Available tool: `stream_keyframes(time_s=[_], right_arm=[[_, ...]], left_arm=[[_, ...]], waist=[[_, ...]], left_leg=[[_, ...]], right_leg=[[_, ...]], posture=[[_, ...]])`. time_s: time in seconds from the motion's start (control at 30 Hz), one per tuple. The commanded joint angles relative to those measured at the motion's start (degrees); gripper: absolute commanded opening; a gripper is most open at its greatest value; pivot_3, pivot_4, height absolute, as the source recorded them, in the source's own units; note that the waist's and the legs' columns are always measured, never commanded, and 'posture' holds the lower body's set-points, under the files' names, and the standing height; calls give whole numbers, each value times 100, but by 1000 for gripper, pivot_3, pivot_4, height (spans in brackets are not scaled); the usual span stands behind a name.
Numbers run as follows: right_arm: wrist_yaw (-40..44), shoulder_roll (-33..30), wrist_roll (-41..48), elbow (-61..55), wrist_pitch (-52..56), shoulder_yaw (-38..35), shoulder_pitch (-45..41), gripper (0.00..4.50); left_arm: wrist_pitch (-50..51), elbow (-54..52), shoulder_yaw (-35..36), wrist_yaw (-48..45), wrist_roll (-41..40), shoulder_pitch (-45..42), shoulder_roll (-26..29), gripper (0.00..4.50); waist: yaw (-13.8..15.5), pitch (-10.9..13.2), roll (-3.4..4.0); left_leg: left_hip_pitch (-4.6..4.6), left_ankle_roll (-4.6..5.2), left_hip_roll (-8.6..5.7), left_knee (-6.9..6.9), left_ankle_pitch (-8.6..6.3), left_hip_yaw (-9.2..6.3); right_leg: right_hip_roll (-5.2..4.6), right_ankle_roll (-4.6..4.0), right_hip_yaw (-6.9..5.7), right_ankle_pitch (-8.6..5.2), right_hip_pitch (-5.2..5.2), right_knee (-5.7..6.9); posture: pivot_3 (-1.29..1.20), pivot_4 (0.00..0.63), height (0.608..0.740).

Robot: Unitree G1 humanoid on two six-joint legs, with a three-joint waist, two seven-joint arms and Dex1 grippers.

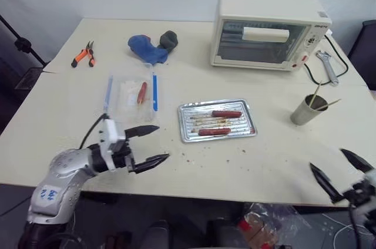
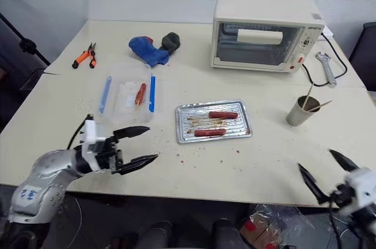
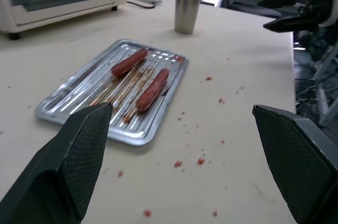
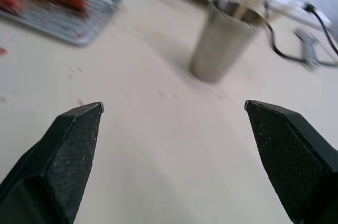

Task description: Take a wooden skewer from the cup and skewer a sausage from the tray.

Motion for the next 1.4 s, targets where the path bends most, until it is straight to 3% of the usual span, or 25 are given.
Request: stream_keyframes(time_s=[0.03,0.17,0.33,0.5,0.67,0.8,1.17,1.27,1.4], right_arm=[[57,-13,268,146,-168,-468,36,4483],[330,-515,799,42,372,-553,-394,4483],[627,-1706,1137,683,1442,-432,-1571,4483],[812,-2626,815,1750,2303,311,-3012,4483],[794,-2816,378,2472,2739,1093,-4296,4483],[442,-2592,222,2886,3233,1503,-5351,4483],[373,-2361,-148,3548,3730,1955,-6174,4483],[436,-2356,-160,3588,3785,1959,-6274,3886],[446,-2372,-195,3587,3768,1916,-6320,2604]], left_arm=[[11,-27,51,-106,-168,-107,-32,4500],[252,35,107,-150,-400,-189,-64,4500],[590,-55,196,146,-767,-422,-350,4500],[929,-305,142,373,-1051,-521,-528,4500],[898,-434,104,494,-945,-441,-575,4500],[884,-559,95,655,-891,-375,-620,4500],[858,-755,81,825,-800,-265,-620,4500],[860,-826,86,868,-804,-207,-612,4500],[840,-867,80,907,-780,-146,-610,4500]], waist=[[-70,0,0],[-163,-1,7],[-122,5,19],[-30,7,16],[-3,8,17],[-1,8,20],[7,7,22],[7,7,22],[6,8,22]], left_leg=[[3,2,2,0,-1,7],[20,20,4,-1,-7,12],[49,30,1,5,-12,10],[55,31,5,4,-12,-12],[51,9,1,14,1,-2],[49,8,1,18,1,-4],[4,6,0,38,2,-8],[-29,6,0,57,2,-5],[-31,6,1,60,2,-4]], right_leg=[[2,0,6,0,0,4],[3,0,15,0,6,17],[0,0,12,0,42,9],[5,-1,-5,-1,67,-16],[1,4,-1,1,69,-28],[2,4,-2,2,67,-26],[0,11,-7,6,37,-26],[1,12,-3,6,-1,1],[2,12,-2,6,-4,5]], posture=[[0,150,740],[0,150,740],[0,150,740],[0,150,740],[0,150,740],[0,150,740],[0,150,740],[0,150,740],[0,150,740]])
